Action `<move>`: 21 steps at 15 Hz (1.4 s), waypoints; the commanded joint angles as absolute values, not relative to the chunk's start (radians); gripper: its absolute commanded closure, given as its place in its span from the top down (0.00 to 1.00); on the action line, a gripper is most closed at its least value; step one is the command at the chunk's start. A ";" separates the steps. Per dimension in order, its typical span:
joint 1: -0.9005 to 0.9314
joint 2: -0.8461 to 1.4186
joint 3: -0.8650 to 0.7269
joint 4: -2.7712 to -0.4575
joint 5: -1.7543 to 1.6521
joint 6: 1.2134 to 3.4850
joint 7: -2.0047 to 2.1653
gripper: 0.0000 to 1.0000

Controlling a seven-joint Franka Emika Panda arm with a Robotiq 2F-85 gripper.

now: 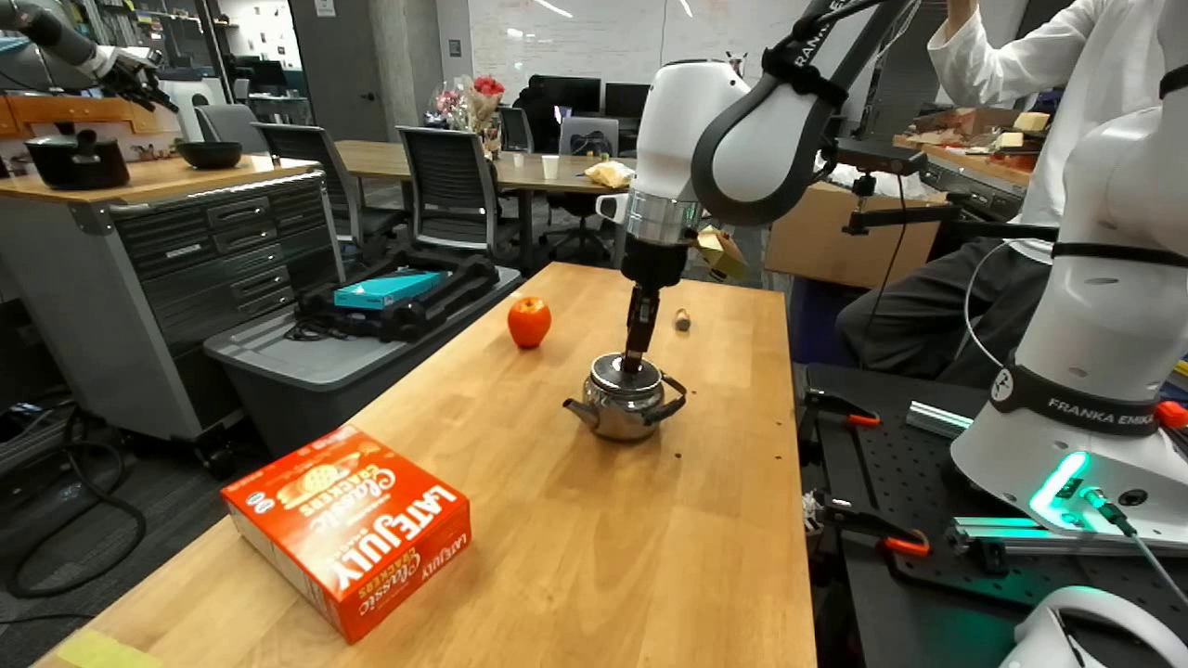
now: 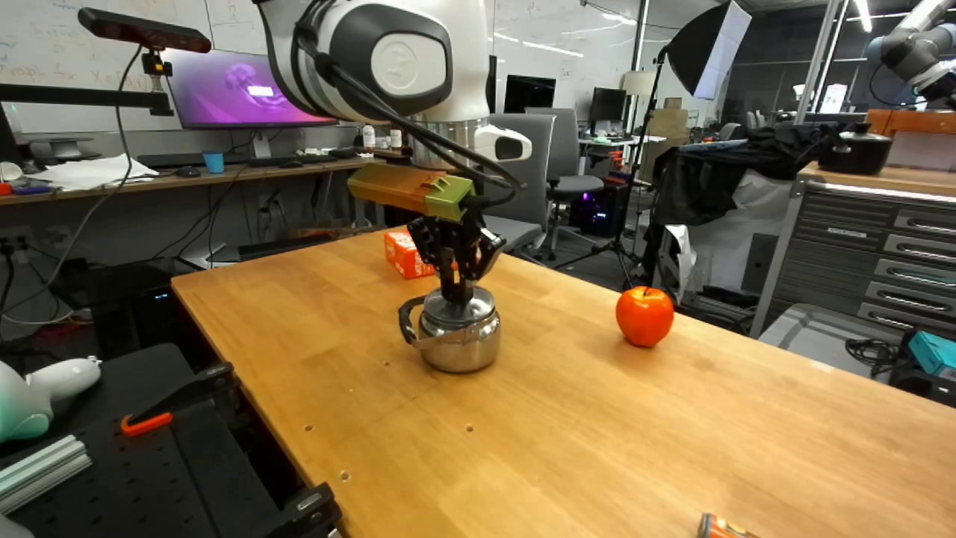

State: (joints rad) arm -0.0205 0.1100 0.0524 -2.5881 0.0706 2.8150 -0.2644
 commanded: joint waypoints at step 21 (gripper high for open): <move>-0.016 0.042 0.014 -2.609 -0.022 2.733 -0.194 1.00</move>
State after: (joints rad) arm -0.0205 0.0920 0.0335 -2.6012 0.0329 2.7919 -0.2429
